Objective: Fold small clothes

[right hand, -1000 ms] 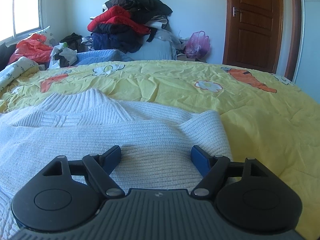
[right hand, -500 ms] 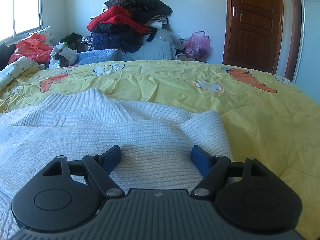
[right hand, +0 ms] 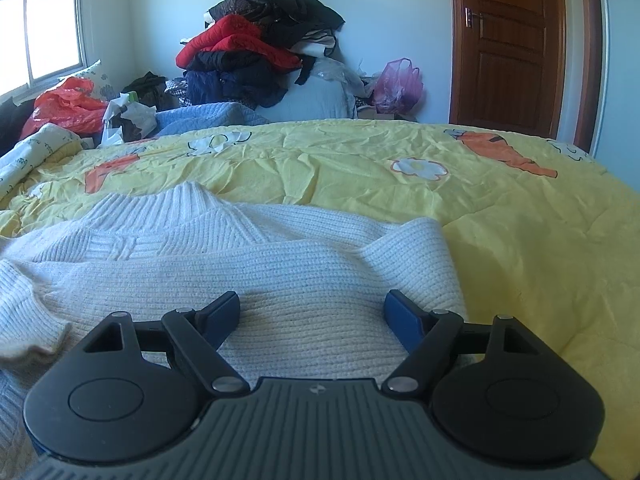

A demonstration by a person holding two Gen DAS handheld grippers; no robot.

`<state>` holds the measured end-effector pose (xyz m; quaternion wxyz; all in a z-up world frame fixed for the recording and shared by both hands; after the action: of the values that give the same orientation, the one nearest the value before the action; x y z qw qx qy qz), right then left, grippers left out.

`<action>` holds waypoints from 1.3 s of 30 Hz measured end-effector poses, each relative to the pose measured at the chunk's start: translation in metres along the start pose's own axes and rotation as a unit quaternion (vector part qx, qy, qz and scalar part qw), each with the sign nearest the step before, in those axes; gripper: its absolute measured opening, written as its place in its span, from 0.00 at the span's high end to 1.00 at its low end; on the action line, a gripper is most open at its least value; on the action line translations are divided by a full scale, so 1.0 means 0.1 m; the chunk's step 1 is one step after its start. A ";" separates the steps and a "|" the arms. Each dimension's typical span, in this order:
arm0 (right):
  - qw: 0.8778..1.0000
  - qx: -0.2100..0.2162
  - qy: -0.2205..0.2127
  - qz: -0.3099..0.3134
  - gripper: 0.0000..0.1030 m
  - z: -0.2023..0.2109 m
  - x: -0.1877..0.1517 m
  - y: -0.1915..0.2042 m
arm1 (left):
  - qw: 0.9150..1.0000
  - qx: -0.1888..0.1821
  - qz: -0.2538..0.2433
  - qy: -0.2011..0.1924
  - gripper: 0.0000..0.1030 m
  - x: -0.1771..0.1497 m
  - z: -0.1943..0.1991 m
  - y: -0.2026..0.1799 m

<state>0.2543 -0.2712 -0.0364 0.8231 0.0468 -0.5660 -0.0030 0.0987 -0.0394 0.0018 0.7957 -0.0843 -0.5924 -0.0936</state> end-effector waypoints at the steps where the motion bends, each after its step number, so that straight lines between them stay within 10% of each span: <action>1: 1.000 0.002 0.000 -0.003 0.21 0.00 0.00 -0.01 | 1.000 -0.007 0.009 -0.009 0.13 0.01 0.11 0.05; 5: 1.000 0.006 -0.001 -0.007 0.20 0.00 0.01 -0.02 | 0.993 0.018 0.097 -0.063 0.00 -0.04 0.58 0.52; 12: 1.000 -0.009 0.018 0.012 0.18 0.09 0.13 0.16 | 0.965 0.048 0.257 -0.014 0.00 -0.42 0.77 1.12; 15: 0.994 0.086 0.015 -0.060 0.18 0.35 0.33 0.39 | 0.969 0.058 0.239 -0.011 0.00 -0.42 0.79 1.04; 19: 0.961 0.200 0.127 -0.141 0.25 0.34 0.29 0.78 | 0.976 0.068 0.206 0.002 0.00 -0.42 0.69 1.00; 28: 0.950 0.189 0.193 -0.159 0.43 0.10 0.11 1.14 | 0.968 0.055 0.245 -0.013 0.00 -0.43 0.57 1.14; 31: 0.962 0.184 0.182 -0.082 0.86 0.14 0.08 1.33 | 0.967 0.054 0.247 -0.014 0.00 -0.43 0.58 1.14; 39: 0.971 0.217 0.081 -0.052 0.89 0.47 0.87 1.14 | 0.967 0.053 0.250 -0.015 0.00 -0.43 0.56 1.16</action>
<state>0.2361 -0.1667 0.0703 0.8350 0.2538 -0.4814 0.0808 0.0638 0.0885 -0.0260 0.7881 -0.1884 -0.5687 0.1412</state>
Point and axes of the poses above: each gripper's, at about its wrist camera, not at the fingertips, and z roughly against the way its jaws point, y to its left, x to its top, the point moved 3 cm from there along -z, roughly the way its jaws point, and after that the axes turned 14 degrees about -y, right-handed, at the moved point
